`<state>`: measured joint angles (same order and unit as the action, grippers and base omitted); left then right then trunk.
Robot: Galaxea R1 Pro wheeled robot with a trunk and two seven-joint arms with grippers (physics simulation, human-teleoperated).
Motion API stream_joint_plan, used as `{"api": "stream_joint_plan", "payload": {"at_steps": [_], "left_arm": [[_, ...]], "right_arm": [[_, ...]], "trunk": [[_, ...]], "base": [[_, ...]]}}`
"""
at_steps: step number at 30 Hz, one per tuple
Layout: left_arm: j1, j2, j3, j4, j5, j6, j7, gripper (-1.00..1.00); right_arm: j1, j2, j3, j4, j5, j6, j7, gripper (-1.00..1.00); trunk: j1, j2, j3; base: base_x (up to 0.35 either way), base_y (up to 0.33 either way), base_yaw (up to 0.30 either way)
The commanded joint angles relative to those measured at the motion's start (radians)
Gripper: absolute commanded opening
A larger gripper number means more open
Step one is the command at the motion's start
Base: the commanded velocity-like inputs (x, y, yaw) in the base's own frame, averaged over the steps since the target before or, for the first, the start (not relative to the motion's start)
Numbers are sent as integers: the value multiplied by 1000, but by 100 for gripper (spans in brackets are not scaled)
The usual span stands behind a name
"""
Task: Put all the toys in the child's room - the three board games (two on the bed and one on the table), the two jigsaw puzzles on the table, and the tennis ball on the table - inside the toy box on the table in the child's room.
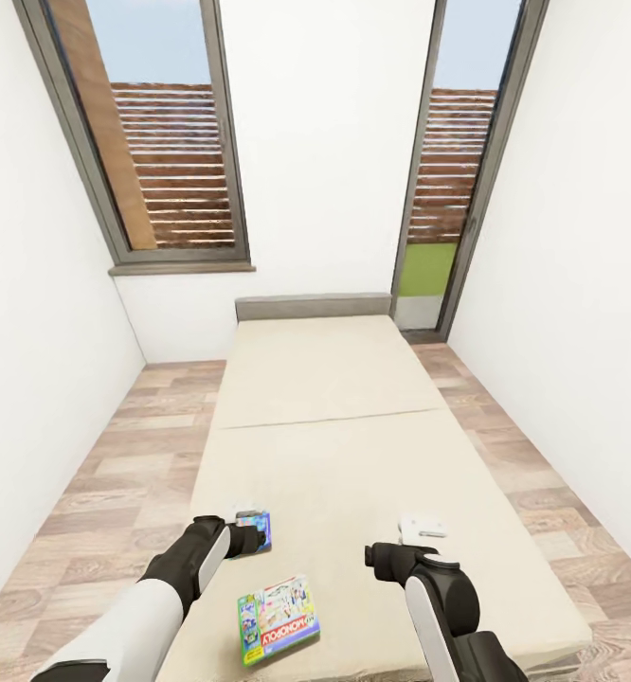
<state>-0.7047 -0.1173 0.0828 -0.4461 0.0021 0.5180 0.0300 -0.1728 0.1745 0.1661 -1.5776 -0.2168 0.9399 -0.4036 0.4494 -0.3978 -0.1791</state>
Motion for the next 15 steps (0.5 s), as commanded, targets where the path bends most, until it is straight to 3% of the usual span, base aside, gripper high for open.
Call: {"api": "stream_joint_plan", "payload": {"at_steps": [1, 15], "left_arm": [[0, -2, 6, -2, 0, 6, 2, 100], [1, -5, 6, -2, -4, 4, -12, 100]], "right_arm": [[-1, 0, 0, -1, -10, 3, -10, 100], [-1, 0, -4, 0, -10, 3, -10, 100]], "trunk": [[1, -2, -4], [1, -2, -27]], "base": [[0, 0, 0], [0, 0, 0]]}}
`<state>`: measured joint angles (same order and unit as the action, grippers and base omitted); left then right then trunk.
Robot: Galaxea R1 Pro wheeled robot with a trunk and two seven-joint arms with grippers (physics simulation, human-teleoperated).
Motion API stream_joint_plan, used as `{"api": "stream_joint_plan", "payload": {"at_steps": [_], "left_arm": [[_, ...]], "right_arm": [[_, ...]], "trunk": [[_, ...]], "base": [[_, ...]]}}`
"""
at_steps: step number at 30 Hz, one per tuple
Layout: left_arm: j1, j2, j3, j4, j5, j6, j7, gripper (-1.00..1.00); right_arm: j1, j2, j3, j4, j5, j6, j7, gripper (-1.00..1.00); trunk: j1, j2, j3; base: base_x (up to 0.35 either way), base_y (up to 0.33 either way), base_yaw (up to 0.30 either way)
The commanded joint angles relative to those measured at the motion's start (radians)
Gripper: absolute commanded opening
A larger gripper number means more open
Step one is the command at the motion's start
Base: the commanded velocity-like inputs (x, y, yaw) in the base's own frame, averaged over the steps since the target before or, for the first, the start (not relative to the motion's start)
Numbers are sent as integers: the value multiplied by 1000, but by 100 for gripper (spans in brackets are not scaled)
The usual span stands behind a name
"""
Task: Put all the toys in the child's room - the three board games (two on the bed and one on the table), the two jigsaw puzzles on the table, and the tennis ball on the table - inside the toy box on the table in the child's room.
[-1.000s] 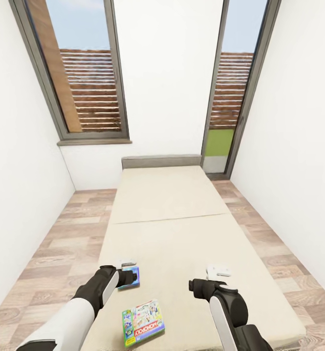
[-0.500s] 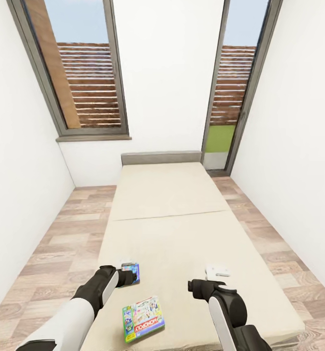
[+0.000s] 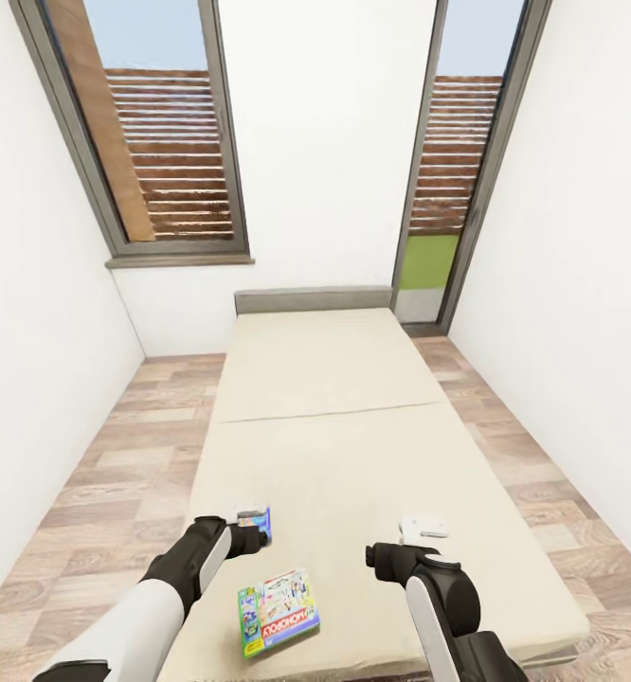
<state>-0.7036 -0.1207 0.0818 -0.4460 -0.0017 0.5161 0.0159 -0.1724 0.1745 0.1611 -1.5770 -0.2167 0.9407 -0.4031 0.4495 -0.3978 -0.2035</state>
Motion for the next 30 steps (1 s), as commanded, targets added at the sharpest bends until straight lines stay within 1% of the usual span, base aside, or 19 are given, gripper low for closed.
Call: {"api": "stream_joint_plan", "payload": {"at_steps": [1, 11, 14, 21, 30], "left_arm": [[-1, -1, 7, -2, 0, 6, 1, 100], [-1, 2, 14, -4, 4, 19, 1, 100], [-1, 3, 17, -9, 6, 35, 1, 100], [-4, 5, 23, -45, 7, 99, 7, 100], [-7, 5, 24, -67, 8, 114, 7, 100]], "right_arm": [[-1, 0, 1, 0, -10, 2, -10, 100], [-1, 0, -1, 1, -10, 1, -9, 100], [-1, 0, -2, 0, -10, 2, -9, 100], [-1, 0, -1, -1, -10, 4, -9, 100], [-1, 0, -1, -2, -10, 3, -9, 100]], "trunk": [[1, -2, -4], [1, -2, -20], [1, -2, -25], [1, -2, -36], [1, -2, -51]], "base": [[0, 0, 0], [0, 0, 0], [0, 0, 0], [0, 0, 0], [0, 0, 0]]}}
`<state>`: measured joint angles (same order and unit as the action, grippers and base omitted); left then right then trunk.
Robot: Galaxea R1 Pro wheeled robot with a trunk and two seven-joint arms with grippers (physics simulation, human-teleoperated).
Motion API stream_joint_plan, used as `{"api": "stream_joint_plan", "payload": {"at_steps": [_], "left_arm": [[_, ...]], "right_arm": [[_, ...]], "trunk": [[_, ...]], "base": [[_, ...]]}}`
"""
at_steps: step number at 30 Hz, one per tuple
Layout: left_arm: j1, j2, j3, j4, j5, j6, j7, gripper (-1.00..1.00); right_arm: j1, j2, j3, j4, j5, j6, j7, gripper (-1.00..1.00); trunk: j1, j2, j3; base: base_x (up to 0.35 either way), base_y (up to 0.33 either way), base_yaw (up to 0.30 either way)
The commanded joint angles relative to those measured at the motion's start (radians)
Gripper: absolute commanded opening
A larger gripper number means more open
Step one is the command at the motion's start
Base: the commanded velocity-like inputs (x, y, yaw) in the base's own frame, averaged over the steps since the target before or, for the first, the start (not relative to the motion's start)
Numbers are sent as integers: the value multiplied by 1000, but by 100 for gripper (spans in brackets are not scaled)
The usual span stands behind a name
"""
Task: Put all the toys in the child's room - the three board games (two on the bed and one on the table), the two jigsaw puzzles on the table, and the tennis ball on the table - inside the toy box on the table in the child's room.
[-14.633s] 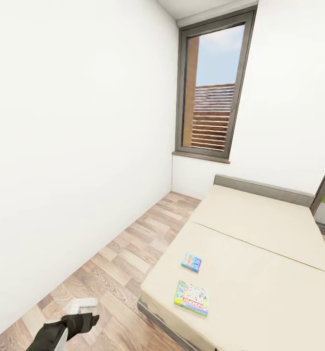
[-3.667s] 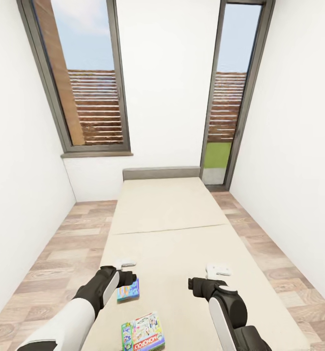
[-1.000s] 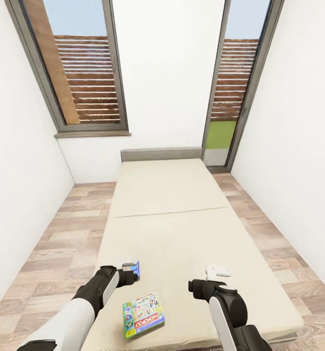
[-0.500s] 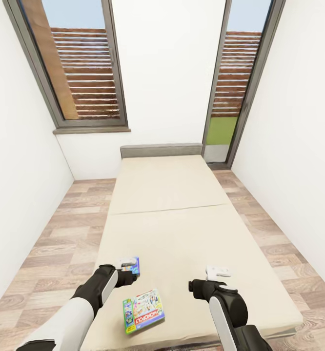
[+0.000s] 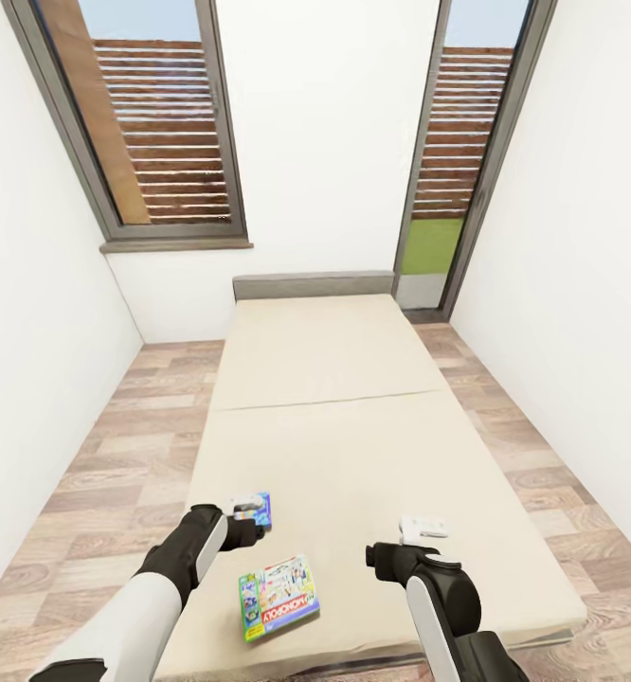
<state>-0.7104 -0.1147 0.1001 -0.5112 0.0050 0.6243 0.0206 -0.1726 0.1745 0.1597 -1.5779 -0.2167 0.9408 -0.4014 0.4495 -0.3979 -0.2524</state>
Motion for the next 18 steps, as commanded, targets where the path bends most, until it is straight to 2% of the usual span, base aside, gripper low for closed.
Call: {"api": "stream_joint_plan", "payload": {"at_steps": [1, 7, 18], "left_arm": [[-1, -1, 6, -3, 1, 6, 2, 100], [-1, -2, 5, -7, 0, 3, 3, 100], [-1, -1, 4, -18, -1, -15, 5, 100]], "right_arm": [[-1, 0, 1, -1, -10, 2, -10, 100], [-7, 0, 7, -2, -10, 2, -10, 100], [-100, 0, 8, -1, -11, -6, -9, 100]], "trunk": [[1, -2, -4], [1, -2, -13], [1, -2, -31]], "base": [[0, 0, 0], [0, 0, 0], [0, 0, 0]]}}
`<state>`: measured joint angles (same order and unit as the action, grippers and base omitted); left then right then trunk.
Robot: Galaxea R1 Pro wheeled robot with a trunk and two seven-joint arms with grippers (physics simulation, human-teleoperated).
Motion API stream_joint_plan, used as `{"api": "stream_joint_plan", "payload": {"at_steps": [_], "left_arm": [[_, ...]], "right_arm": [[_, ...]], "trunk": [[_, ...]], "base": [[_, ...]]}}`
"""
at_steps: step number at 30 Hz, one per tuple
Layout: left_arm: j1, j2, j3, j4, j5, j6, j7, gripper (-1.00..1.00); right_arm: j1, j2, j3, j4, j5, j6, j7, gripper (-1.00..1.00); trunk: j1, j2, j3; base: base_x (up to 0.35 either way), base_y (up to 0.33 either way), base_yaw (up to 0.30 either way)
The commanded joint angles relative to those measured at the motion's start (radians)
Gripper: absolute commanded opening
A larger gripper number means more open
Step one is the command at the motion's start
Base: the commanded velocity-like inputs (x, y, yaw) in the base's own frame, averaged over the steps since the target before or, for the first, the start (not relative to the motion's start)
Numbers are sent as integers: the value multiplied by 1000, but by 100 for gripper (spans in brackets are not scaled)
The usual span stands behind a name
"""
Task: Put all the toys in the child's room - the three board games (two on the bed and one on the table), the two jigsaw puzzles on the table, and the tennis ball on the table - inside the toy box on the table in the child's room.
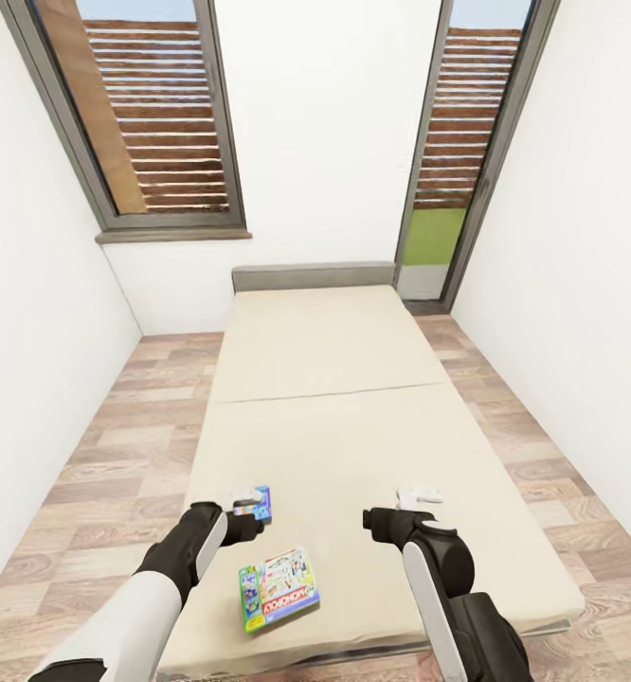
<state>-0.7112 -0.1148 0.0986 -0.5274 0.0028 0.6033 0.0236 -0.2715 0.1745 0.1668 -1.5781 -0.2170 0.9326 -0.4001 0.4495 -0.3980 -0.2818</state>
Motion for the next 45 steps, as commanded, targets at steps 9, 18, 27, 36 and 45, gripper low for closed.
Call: {"api": "stream_joint_plan", "payload": {"at_steps": [9, 18, 27, 36, 45], "left_arm": [[-1, -3, 5, -4, 1, 4, 3, 100], [-17, -4, 6, -53, 2, 16, 6, 100], [-31, -7, 4, -68, 3, 20, 5, 100], [-32, -7, 4, -75, 3, 17, 4, 100], [-33, -7, 3, -80, 3, 9, 3, 100]], "right_arm": [[-11, 0, -3, -1, -10, -28, -9, 100], [-12, 0, 8, -1, -10, -39, -7, 100], [-12, 0, 43, -2, -10, -48, -6, 100], [-12, 0, 42, -2, -11, -82, -4, 100], [-12, 0, 18, -2, -11, -101, -1, 100]], "trunk": [[1, -2, -17], [1, -2, -31], [1, -2, -46], [1, -2, -61], [1, -2, -75]], "base": [[0, 0, 0], [0, 0, 0], [0, 0, 0], [0, 0, 0], [0, 0, 0]]}}
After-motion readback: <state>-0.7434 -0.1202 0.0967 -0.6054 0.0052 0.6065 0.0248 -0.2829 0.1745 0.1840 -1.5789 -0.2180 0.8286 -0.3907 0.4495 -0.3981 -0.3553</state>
